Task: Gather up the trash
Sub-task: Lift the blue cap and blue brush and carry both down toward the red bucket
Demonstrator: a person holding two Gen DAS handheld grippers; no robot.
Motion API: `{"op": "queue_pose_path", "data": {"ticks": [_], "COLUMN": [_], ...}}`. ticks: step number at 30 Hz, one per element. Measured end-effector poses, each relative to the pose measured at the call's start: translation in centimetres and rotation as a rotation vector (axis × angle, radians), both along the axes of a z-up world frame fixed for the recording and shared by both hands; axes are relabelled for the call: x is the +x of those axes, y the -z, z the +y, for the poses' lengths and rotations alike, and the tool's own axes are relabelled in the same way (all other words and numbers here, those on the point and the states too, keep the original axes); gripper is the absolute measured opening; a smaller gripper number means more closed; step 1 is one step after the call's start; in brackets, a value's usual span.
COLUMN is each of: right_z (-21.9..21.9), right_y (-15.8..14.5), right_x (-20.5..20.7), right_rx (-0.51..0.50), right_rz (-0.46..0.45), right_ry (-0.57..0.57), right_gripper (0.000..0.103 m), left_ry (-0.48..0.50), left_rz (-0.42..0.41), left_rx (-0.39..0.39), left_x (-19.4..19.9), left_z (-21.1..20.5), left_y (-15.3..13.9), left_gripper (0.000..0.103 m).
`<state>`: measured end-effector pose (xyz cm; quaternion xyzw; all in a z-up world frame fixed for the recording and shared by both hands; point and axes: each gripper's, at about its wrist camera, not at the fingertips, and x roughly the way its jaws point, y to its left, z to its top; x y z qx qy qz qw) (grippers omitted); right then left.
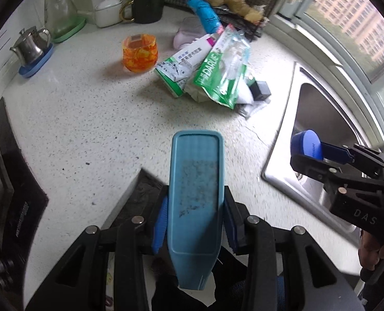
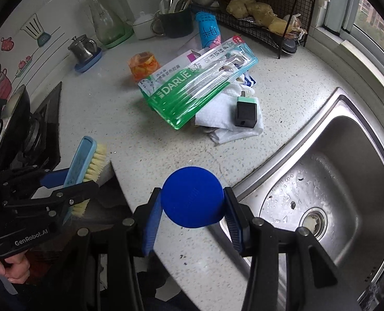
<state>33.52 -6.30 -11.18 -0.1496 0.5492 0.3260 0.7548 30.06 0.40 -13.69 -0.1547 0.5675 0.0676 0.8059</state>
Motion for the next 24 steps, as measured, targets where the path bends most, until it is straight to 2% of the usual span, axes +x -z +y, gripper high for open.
{"op": "queue_pose_path", "data": {"ticks": [11, 17, 19, 24], "right_z": [-1.2, -2.3, -2.7, -3.6], "right_y": [-1.8, -1.0, -0.3, 2.1], "right_x": [-13.2, -18.3, -19.3, -20.6], "right_rx": [0.047, 0.056, 0.042, 0.016], "right_rz": [-0.051, -0.039, -0.029, 0.012], "right_ry": [0.168, 0.208, 0.217, 0.233], "right_gripper": [0.043, 0.043, 0.043, 0.043], "left_ry": [0.269, 0.360, 0.376, 0.408], "left_rz": [-0.087, -0.071, -0.054, -0.005], "left_rx": [0.004, -0.032, -0.059, -0.064], "left_x": [-10.0, -14.1, -15.0, -16.4], "left_z": [0.2, -0.3, -0.6, -2.0], "left_y": [-2.5, -1.6, -1.0, 1.5], "left_gripper": [0.035, 0.035, 0.035, 0.035]}}
